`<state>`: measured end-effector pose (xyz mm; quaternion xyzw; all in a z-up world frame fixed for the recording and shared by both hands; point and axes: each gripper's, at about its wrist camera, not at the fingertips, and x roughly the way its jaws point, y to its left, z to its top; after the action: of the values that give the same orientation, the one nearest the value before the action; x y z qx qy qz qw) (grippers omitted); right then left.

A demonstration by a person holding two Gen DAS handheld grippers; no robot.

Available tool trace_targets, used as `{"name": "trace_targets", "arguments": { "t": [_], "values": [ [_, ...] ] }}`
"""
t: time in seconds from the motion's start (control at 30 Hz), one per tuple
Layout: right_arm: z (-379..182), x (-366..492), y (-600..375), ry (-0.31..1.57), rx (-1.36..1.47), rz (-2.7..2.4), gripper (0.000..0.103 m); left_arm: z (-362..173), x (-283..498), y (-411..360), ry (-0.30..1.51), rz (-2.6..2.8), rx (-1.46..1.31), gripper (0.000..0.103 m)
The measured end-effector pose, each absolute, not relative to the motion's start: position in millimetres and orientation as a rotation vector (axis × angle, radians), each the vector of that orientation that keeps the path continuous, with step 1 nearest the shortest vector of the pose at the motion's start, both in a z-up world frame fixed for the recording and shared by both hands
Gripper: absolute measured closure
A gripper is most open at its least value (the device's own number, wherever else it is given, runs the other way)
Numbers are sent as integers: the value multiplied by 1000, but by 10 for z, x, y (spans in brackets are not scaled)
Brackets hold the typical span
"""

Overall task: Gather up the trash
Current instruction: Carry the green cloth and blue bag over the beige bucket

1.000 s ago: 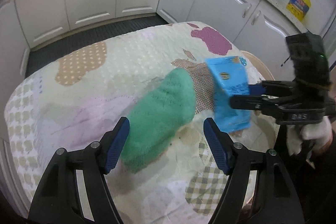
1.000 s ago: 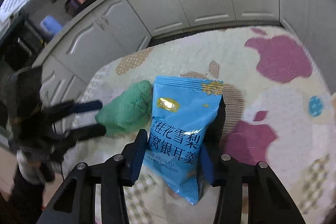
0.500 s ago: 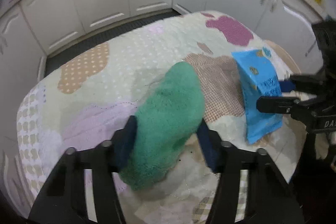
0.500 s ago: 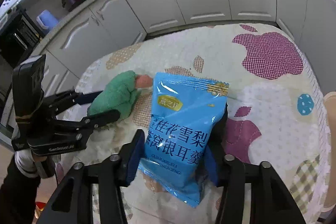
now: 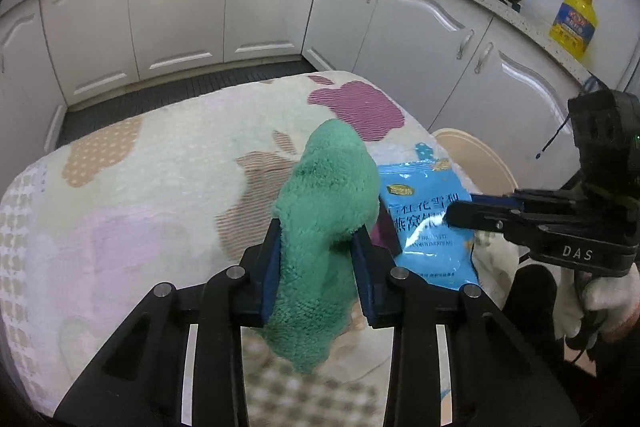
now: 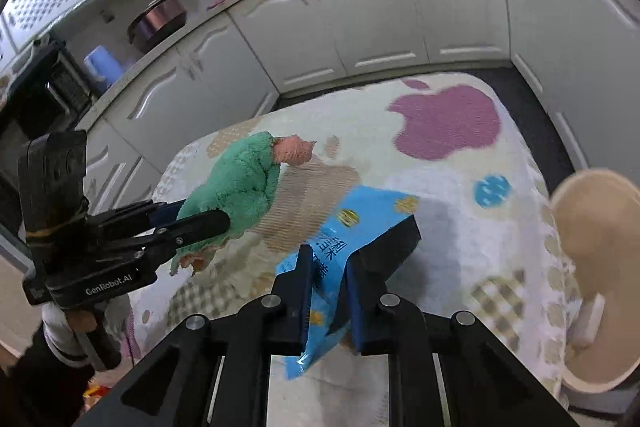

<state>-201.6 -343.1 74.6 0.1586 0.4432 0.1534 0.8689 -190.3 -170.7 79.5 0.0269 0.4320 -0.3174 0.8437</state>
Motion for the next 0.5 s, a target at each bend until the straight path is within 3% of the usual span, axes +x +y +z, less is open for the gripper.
{"name": "trace_targets", "arguments": {
  "t": [0.5],
  "values": [
    [847, -2289, -3977, 852, 405, 328, 97, 867, -2013, -2217, 924, -694, 39, 75]
  ]
}}
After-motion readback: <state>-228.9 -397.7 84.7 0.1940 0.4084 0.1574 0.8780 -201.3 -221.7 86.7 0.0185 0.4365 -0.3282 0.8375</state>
